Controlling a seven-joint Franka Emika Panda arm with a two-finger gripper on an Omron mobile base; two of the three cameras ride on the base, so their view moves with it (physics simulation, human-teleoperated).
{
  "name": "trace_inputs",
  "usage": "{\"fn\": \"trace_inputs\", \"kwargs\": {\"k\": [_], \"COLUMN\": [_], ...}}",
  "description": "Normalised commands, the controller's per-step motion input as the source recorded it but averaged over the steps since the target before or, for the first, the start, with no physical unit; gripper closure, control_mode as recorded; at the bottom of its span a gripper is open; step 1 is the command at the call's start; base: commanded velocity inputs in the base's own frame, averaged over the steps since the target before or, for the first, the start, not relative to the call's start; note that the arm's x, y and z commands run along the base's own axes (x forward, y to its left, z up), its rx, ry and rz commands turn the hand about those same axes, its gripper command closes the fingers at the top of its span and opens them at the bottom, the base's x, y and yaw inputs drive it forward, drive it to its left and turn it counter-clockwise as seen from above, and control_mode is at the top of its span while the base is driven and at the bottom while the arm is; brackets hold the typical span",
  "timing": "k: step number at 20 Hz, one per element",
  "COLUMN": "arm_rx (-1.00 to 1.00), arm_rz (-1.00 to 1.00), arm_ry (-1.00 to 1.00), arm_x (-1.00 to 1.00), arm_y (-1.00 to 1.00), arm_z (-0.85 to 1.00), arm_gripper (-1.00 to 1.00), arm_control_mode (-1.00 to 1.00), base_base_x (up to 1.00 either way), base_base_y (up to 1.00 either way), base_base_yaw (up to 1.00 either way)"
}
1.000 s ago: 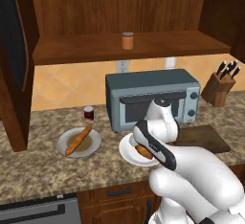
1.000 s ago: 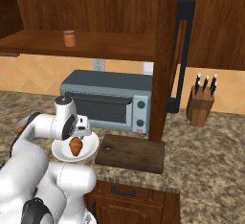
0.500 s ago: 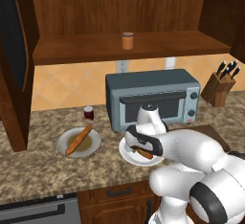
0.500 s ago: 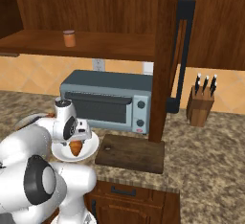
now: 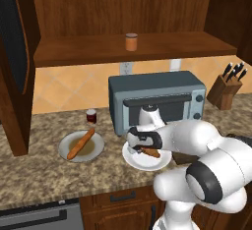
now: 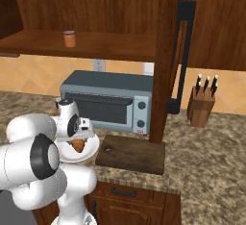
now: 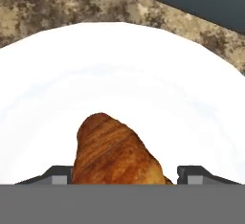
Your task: From the different types of pastries on the counter, select a croissant and place it on the cutting board. Then retrieve a jar of jam from the cabinet and place it alongside the croissant on the cutting board.
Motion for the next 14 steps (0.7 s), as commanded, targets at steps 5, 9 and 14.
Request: {"fn": "trace_inputs", "kwargs": {"k": [5, 9, 14], "arm_rx": [0.12, 0.1, 0.01], "arm_rz": [0.0, -0.03, -0.05], "arm_ry": [0.04, 0.1, 0.13], "arm_x": [-0.39, -0.42, -0.13], "arm_y": [-0.42, -0.67, -0.52], "arm_z": [0.18, 0.39, 0.31], "arm_gripper": [1.0, 1.0, 1.0], "arm_control_mode": [-1.0, -1.0, -1.0], "base_base_x": [0.0, 0.0, 0.0], "base_base_y": [0.0, 0.0, 0.0], "base_base_yaw": [0.0, 0.0, 0.0]}}
